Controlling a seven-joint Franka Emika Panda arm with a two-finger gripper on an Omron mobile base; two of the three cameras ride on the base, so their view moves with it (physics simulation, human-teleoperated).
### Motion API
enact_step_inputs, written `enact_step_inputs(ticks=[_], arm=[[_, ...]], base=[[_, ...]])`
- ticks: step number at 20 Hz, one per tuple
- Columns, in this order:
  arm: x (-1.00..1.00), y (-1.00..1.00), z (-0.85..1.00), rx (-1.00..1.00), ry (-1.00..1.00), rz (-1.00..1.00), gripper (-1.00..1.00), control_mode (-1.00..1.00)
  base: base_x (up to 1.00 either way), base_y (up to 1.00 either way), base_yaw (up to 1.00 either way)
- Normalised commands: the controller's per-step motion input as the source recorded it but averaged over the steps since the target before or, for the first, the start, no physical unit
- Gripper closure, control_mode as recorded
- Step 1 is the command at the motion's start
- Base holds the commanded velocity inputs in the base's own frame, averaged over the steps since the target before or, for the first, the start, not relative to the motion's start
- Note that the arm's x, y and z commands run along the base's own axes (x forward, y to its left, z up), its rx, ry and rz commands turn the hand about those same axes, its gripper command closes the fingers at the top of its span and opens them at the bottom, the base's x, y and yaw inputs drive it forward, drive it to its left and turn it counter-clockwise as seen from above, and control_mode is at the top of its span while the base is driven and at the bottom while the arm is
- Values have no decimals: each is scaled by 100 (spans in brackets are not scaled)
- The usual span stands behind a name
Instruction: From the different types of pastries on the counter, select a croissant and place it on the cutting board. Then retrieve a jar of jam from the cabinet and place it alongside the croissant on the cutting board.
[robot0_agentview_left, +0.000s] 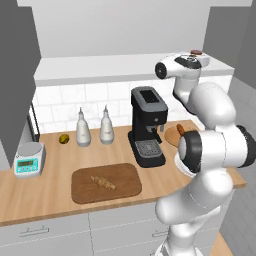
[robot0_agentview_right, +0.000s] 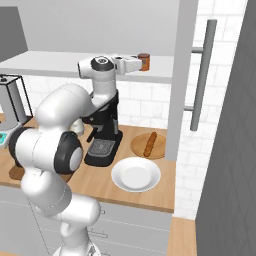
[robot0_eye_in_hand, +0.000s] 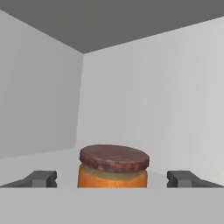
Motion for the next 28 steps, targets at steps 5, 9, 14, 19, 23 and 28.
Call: enact_step_inputs(ticks=[5, 9, 14, 19, 23, 28], arm=[[9, -2, -11, 0, 11, -2, -100, -100], [7, -13, -18, 0, 10, -4, -100, -100], [9, -12, -9, 0, 6, -4, -100, -100], [20, -2, -6, 0, 9, -5, -100, -100], [4, -5, -2, 0, 4, -4, -100, -100], [1, -3, -2, 0, 0, -4, 100, -100]], base=[[0, 0, 0], [0, 0, 0], [0, 0, 0], [0, 0, 0], [0, 0, 0], [0, 0, 0]])
